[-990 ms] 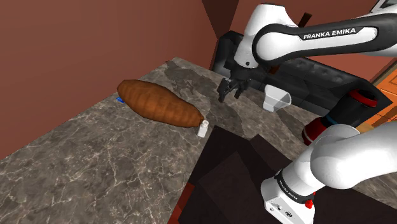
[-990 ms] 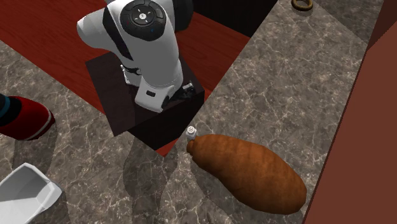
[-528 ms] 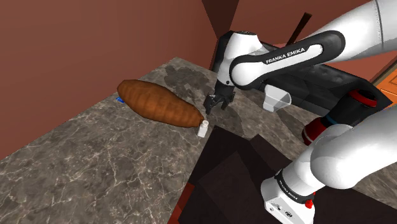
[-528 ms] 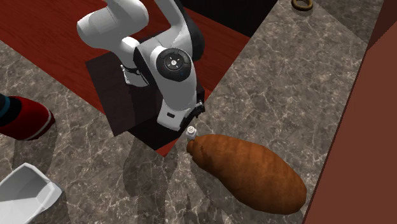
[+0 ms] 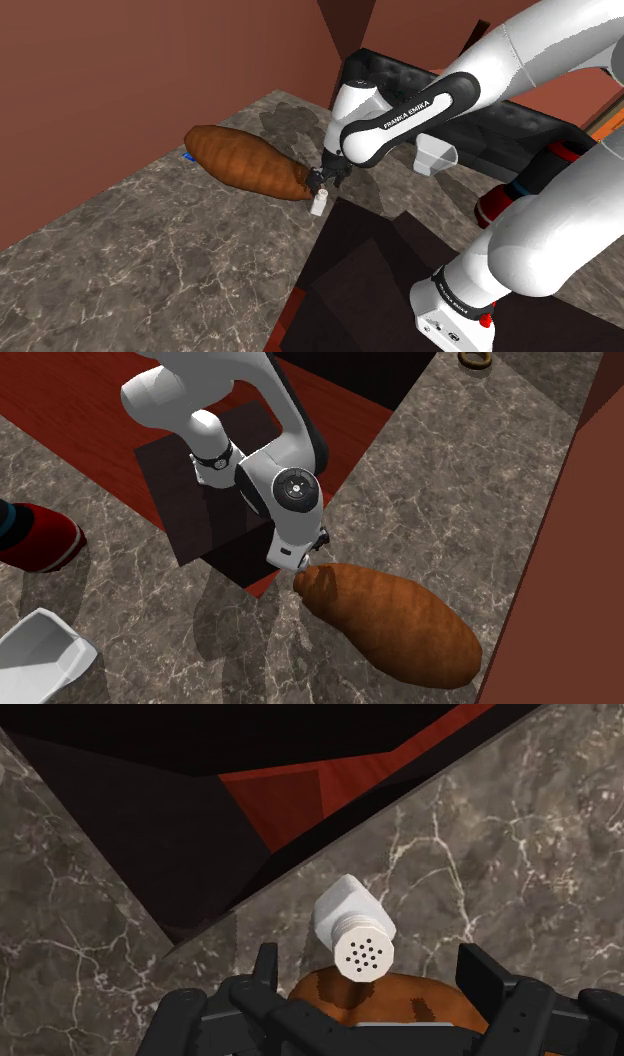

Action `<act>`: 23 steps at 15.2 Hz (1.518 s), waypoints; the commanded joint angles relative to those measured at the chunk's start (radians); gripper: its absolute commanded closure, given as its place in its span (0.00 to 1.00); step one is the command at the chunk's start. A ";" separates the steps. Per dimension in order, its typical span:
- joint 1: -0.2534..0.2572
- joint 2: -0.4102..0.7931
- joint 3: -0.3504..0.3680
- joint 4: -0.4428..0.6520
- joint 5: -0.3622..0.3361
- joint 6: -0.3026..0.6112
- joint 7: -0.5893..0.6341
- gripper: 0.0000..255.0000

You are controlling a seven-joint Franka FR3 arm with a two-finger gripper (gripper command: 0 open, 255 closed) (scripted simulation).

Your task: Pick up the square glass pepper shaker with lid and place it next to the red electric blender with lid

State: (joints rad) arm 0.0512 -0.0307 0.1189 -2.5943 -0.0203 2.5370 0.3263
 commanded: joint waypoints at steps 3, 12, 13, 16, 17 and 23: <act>-0.001 0.054 0.000 -0.013 -0.015 0.067 0.013 0.00; -0.001 0.062 -0.001 -0.014 -0.017 0.076 0.014 1.00; -0.001 0.062 -0.001 -0.014 -0.017 0.076 0.014 1.00; -0.001 0.061 -0.001 -0.014 -0.017 0.076 0.014 1.00; -0.001 0.061 -0.001 -0.014 -0.017 0.076 0.014 1.00; 0.000 0.033 0.000 -0.012 -0.009 0.045 0.008 1.00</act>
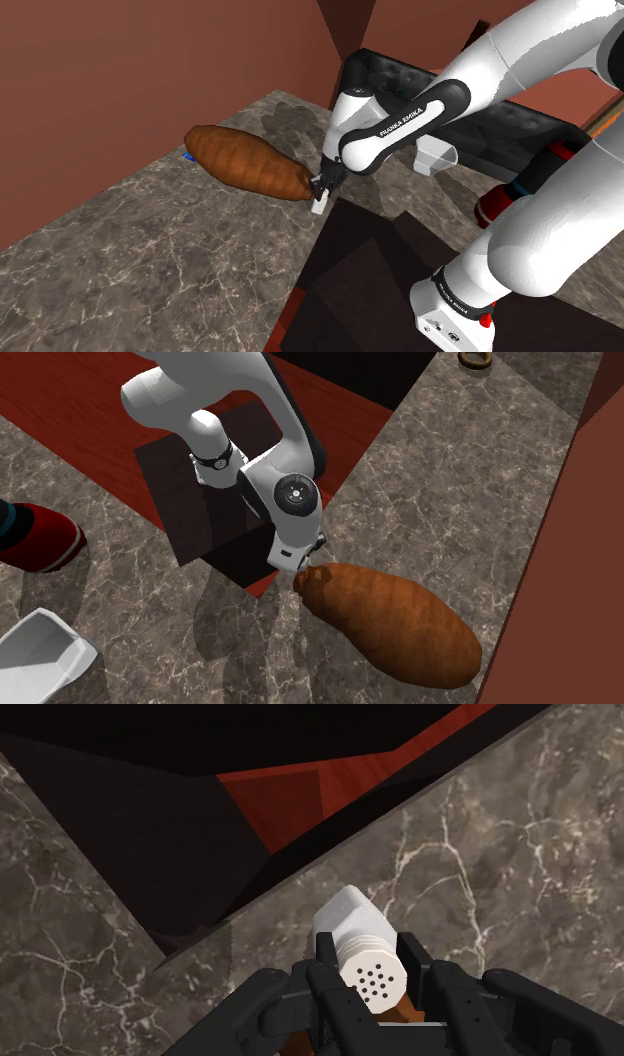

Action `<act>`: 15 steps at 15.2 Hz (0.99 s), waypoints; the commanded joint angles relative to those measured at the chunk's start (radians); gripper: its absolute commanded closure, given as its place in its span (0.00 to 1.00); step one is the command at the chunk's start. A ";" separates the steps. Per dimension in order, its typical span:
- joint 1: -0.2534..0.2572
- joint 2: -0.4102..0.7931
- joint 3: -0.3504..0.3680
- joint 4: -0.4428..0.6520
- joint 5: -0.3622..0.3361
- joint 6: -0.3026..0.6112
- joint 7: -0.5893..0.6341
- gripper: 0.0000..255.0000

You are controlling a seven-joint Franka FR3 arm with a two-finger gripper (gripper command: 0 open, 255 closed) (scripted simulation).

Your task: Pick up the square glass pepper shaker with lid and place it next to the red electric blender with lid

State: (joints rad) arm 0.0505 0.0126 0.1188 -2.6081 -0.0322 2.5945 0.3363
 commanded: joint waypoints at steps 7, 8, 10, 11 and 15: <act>0.003 -0.104 0.001 0.017 0.025 -0.121 -0.019 1.00; 0.003 -0.117 0.000 0.020 0.028 -0.136 -0.021 1.00; 0.004 -0.141 0.000 0.028 0.032 -0.168 -0.025 1.00; 0.005 -0.153 -0.001 0.032 0.034 -0.183 -0.026 1.00; 0.006 -0.197 -0.002 0.050 0.041 -0.245 -0.032 1.00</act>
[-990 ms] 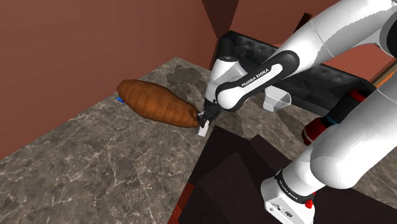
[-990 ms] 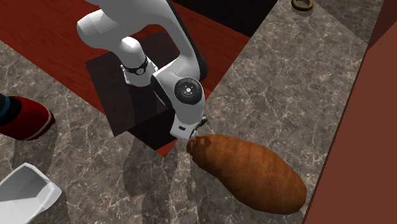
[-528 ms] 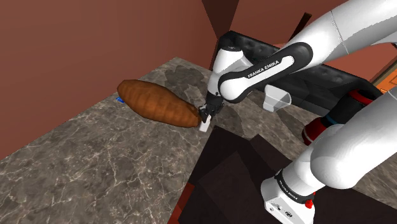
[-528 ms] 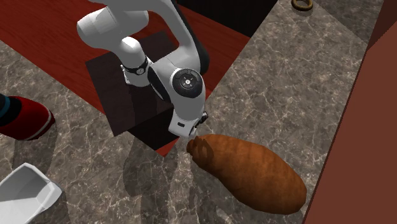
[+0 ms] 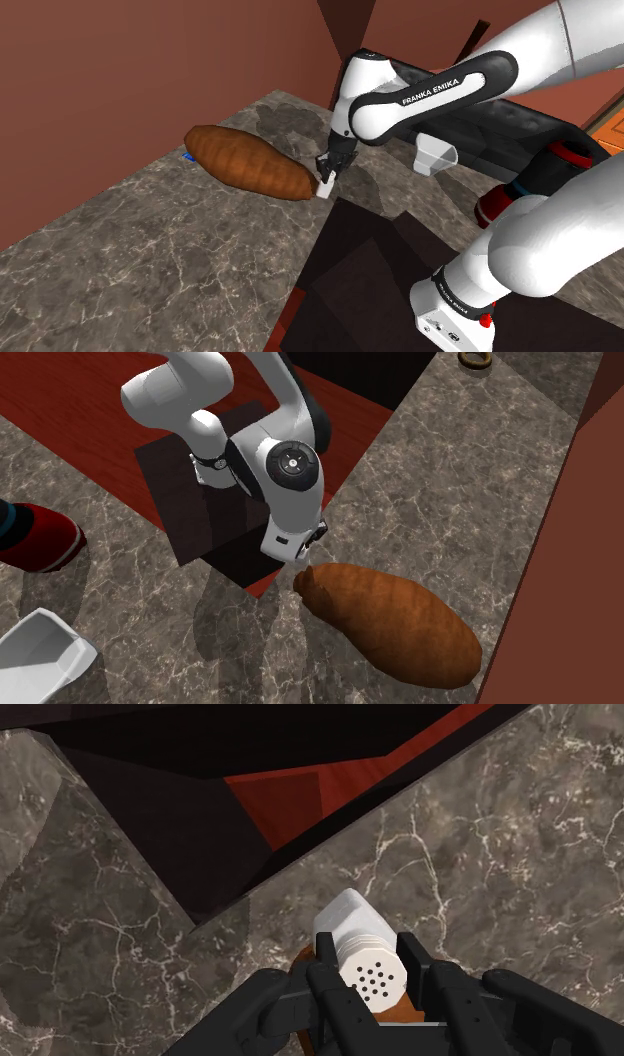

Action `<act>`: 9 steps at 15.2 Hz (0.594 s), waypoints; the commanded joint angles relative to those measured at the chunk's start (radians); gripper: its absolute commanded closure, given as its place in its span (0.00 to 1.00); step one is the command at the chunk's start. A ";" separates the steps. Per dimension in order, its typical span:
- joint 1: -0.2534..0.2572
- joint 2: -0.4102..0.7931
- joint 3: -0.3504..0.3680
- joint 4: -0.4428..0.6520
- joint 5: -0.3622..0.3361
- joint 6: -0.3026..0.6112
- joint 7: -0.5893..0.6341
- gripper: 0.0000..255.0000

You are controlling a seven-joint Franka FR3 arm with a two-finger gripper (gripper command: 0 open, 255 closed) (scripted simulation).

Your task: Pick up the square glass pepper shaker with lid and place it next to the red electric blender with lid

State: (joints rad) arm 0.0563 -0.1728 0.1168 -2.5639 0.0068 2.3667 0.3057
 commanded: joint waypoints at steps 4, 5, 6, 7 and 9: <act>0.002 -0.051 -0.002 0.028 0.007 -0.079 -0.006 1.00; 0.002 -0.060 -0.003 0.034 0.008 -0.094 -0.007 1.00; 0.002 -0.069 -0.003 0.040 0.008 -0.109 -0.008 1.00; 0.002 -0.078 -0.004 0.047 0.009 -0.125 -0.009 1.00; 0.003 -0.094 -0.005 0.060 0.011 -0.155 -0.010 1.00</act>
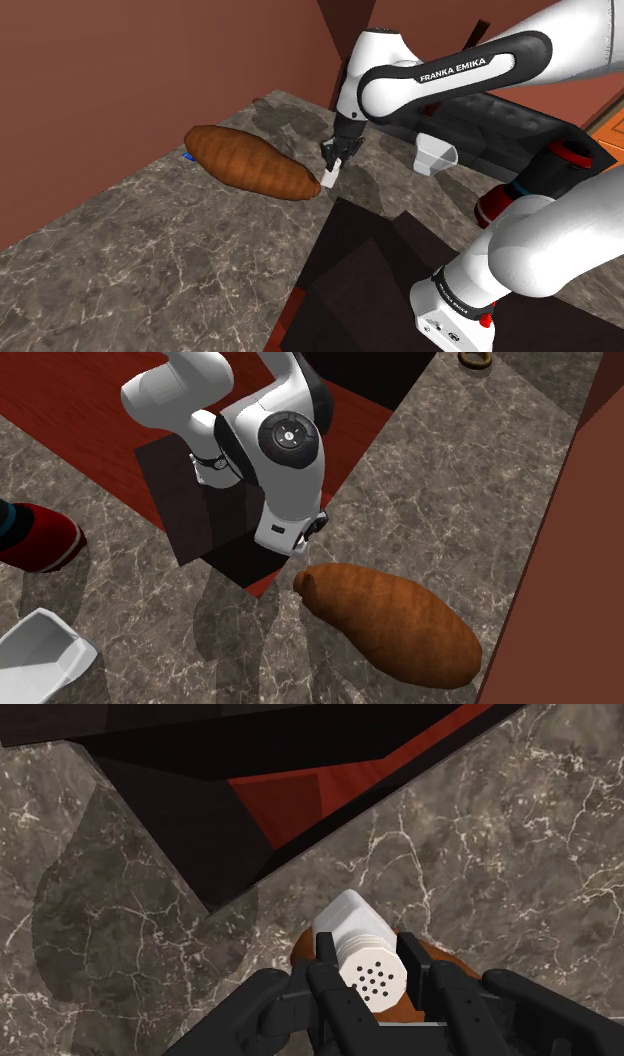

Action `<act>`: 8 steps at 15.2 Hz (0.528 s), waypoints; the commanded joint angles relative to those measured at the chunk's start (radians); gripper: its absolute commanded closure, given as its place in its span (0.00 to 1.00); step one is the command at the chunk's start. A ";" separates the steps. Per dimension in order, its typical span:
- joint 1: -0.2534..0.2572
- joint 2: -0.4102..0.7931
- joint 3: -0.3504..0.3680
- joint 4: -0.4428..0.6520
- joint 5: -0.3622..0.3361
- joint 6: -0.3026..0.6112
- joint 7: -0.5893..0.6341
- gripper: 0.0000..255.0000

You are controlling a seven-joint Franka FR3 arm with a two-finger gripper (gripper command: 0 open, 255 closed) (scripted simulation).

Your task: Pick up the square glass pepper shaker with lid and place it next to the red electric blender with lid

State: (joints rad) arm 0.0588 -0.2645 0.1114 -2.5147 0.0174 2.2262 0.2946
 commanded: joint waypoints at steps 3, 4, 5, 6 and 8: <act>0.001 -0.025 -0.001 0.033 0.002 -0.059 -0.002 1.00; 0.001 -0.032 -0.002 0.041 0.002 -0.074 -0.002 1.00; 0.001 -0.039 -0.002 0.049 0.003 -0.089 -0.003 1.00; 0.001 -0.046 -0.003 0.058 0.003 -0.104 -0.003 1.00; 0.001 -0.058 -0.004 0.075 0.004 -0.133 -0.004 1.00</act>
State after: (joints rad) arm 0.0595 -0.3206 0.1066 -2.4546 0.0212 2.1103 0.2887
